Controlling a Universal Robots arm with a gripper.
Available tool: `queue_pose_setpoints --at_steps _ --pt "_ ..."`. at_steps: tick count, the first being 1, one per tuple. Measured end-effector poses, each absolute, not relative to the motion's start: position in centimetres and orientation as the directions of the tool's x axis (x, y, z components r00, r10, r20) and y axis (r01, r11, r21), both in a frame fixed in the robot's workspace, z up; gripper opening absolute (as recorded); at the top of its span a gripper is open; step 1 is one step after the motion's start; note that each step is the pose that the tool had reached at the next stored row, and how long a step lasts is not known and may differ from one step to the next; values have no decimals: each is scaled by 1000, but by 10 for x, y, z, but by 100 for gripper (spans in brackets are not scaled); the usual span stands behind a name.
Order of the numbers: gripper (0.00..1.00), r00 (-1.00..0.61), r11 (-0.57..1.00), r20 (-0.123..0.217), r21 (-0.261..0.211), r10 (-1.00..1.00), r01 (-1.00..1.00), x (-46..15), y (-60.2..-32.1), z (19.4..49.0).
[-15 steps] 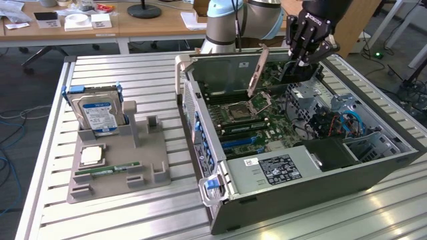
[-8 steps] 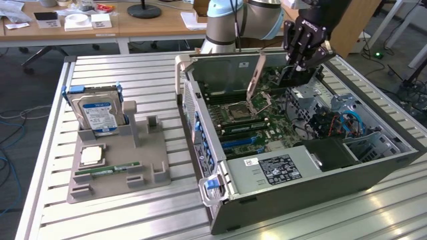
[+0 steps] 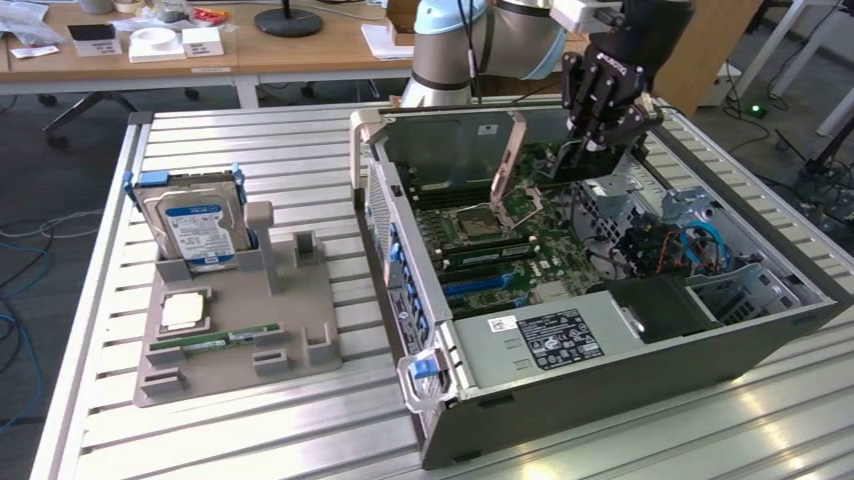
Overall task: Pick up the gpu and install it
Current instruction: 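Insert the gpu into the slot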
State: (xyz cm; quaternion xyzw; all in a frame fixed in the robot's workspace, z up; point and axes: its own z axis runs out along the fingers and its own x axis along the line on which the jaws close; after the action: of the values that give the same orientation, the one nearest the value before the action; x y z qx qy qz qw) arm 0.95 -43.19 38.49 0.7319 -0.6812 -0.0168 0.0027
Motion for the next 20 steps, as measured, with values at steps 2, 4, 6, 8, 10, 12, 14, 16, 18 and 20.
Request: queue_pose_setpoints --at_steps 2,4,6,8,10,12,14,16,18,20 --pt "26 71 -72 -21 27 -997 -997 9 -432 383" --pt "26 70 -71 -21 25 -997 -997 8 -432 380" --pt "26 70 -70 -21 21 -997 -997 6 -432 377" --pt "26 69 -70 -21 18 -997 -997 5 -432 373" --pt "26 69 -69 -20 16 -997 -997 4 -432 370" --pt "26 69 -69 -20 16 -997 -997 4 -432 367" --pt "26 68 -69 -20 15 -997 -998 3 -432 365" --pt "26 68 -68 -20 12 -997 -998 1 -432 361" --pt "26 68 -68 -19 9 -998 -998 0 -432 357" --pt "26 67 -68 -19 8 -998 -998 -1 -432 354"
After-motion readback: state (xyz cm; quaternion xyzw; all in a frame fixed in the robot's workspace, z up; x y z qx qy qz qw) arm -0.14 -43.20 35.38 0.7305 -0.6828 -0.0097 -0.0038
